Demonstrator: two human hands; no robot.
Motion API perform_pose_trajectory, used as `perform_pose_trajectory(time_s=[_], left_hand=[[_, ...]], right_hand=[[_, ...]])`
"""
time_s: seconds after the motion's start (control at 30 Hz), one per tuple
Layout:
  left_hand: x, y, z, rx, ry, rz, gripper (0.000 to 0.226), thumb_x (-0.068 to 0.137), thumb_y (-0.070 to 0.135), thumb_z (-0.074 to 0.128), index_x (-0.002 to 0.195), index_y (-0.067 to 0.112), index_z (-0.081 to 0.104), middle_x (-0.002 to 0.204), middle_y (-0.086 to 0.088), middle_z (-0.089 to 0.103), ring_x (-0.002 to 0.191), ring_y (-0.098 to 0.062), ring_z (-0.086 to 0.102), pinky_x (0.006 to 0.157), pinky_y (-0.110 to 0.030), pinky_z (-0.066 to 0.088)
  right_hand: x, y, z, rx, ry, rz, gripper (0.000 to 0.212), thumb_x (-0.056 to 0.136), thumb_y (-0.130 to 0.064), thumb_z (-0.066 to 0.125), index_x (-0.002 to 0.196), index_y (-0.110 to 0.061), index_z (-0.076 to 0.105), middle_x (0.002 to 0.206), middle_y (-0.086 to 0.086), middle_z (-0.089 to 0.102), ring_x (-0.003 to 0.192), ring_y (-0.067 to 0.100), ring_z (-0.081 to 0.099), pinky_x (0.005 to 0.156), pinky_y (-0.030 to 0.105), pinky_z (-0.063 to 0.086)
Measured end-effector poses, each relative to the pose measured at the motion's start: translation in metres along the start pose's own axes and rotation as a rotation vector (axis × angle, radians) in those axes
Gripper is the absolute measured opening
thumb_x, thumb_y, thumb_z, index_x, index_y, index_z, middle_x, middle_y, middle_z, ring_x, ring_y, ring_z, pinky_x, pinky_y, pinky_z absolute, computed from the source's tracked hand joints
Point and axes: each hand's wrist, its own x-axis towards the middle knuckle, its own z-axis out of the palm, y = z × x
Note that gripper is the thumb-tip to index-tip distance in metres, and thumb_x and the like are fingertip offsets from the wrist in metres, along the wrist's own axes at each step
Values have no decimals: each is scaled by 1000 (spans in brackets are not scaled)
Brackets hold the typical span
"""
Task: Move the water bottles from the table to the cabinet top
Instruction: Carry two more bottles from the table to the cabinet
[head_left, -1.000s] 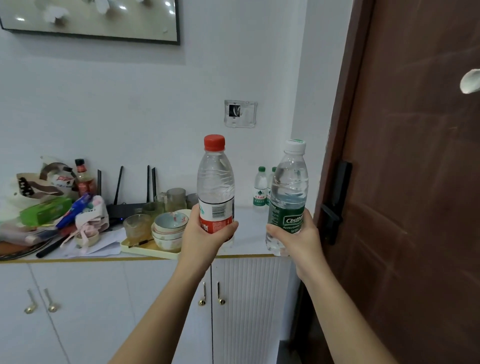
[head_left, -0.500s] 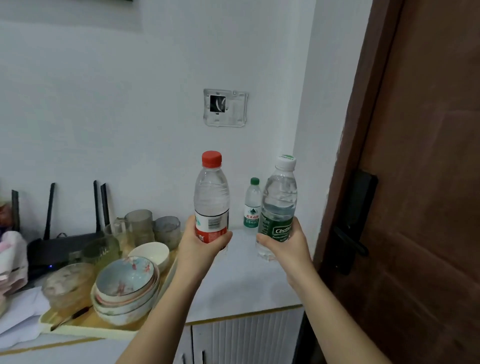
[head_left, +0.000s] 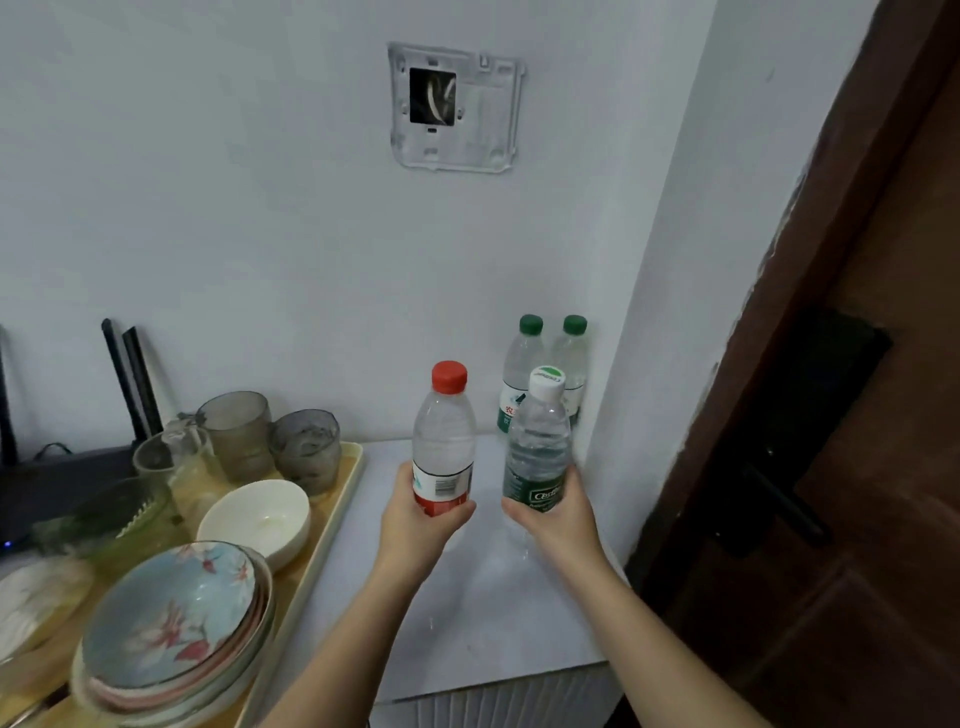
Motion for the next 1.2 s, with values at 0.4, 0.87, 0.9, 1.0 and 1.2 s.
perform_pose_trajectory(time_s=[0.4, 0.87, 0.9, 1.0, 1.2], left_hand=[[26, -33, 17, 13, 68, -15, 54, 70, 3, 81, 112, 19, 50, 99, 3, 66, 89, -12, 65, 68, -15, 48], [41, -49, 14, 344, 97, 1, 62, 62, 21, 89, 114, 21, 56, 105, 3, 61, 98, -16, 59, 83, -28, 48], [46, -48, 15, 329, 108, 1, 61, 61, 22, 90, 112, 22, 56, 103, 5, 63, 95, -15, 60, 81, -29, 49], [63, -43, 19, 279, 130, -23, 59, 62, 18, 89, 111, 21, 56, 101, 6, 63, 90, -13, 60, 77, -25, 45], [98, -41, 29, 290, 145, -26, 54, 64, 17, 87, 110, 16, 58, 102, 0, 67, 89, -17, 62, 75, -26, 45]], right_hand=[[43, 41, 17, -4, -101, 25, 63, 67, -5, 85, 114, -30, 51, 107, -13, 67, 100, 4, 65, 82, 20, 50], [58, 53, 10, -339, -106, -78, 77, 66, -19, 88, 134, -19, 52, 110, 1, 54, 92, 7, 54, 78, 3, 40], [62, 52, 14, -339, -85, -83, 77, 65, -19, 89, 133, -19, 53, 111, 0, 57, 95, 10, 57, 81, 10, 44], [74, 50, 23, -330, -44, -59, 70, 64, -20, 90, 123, -17, 54, 109, -4, 63, 98, 12, 59, 84, 23, 48], [103, 49, 43, -393, 9, -51, 55, 68, -24, 87, 112, -9, 57, 106, 1, 58, 95, 16, 58, 78, 25, 45]])
